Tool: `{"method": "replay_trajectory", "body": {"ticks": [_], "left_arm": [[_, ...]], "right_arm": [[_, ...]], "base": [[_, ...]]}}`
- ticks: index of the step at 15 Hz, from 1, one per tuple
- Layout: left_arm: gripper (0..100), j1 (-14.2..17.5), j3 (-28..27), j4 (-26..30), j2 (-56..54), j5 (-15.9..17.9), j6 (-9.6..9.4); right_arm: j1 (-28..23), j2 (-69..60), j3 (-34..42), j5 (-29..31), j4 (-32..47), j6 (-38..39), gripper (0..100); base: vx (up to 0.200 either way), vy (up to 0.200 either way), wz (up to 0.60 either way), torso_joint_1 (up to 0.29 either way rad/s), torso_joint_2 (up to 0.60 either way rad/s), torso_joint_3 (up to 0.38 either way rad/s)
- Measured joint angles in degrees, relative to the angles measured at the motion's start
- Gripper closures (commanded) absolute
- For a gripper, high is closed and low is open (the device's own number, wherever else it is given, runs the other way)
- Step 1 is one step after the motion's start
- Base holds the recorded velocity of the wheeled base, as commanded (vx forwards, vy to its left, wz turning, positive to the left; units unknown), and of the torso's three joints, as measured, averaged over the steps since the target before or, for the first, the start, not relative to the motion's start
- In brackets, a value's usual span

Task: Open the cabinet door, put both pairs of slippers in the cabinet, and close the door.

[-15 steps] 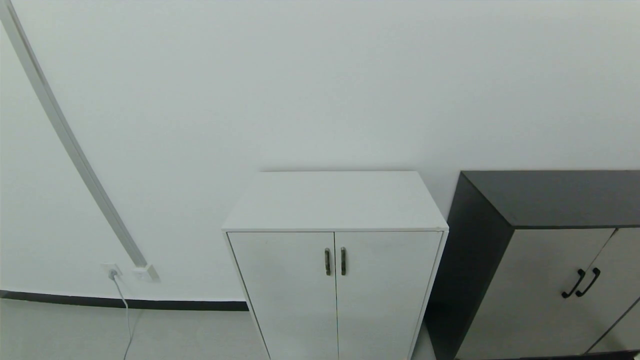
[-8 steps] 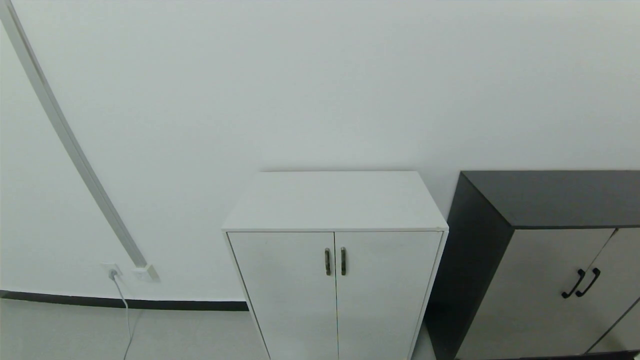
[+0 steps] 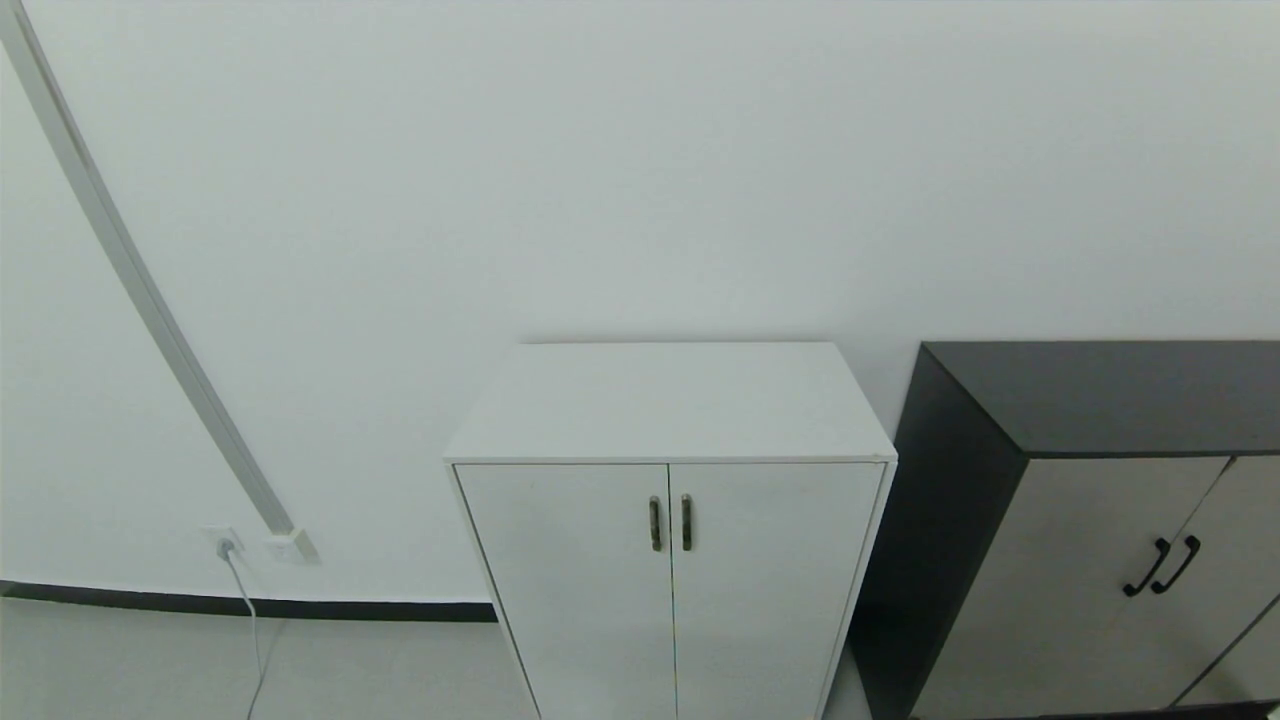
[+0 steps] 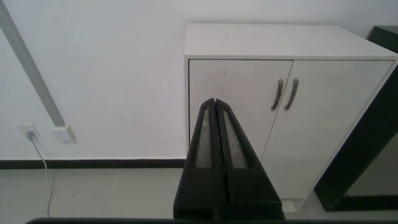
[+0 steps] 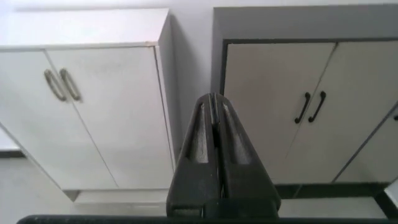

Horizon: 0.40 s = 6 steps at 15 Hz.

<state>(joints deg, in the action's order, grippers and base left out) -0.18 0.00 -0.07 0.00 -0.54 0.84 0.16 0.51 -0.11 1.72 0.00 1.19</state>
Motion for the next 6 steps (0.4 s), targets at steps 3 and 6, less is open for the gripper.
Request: {"method": "replay_trajectory", "body": {"ticks": [3,6], "left_arm": [[100,-0.04,0.0,0.0,0.0,0.02,-0.05],[100,0.02,0.0,0.0,0.0,0.11,-0.22]], "right_arm": [[-0.09,-0.51,0.01,2.02,-0.4,3.75,100],[-0.09,-0.62,0.01,1.83,-0.38,3.58,100]], "base": [[0.0,0.0,0.0,0.0,0.0,0.0],[0.0,0.0,0.0,0.0,0.0,0.0]]}}
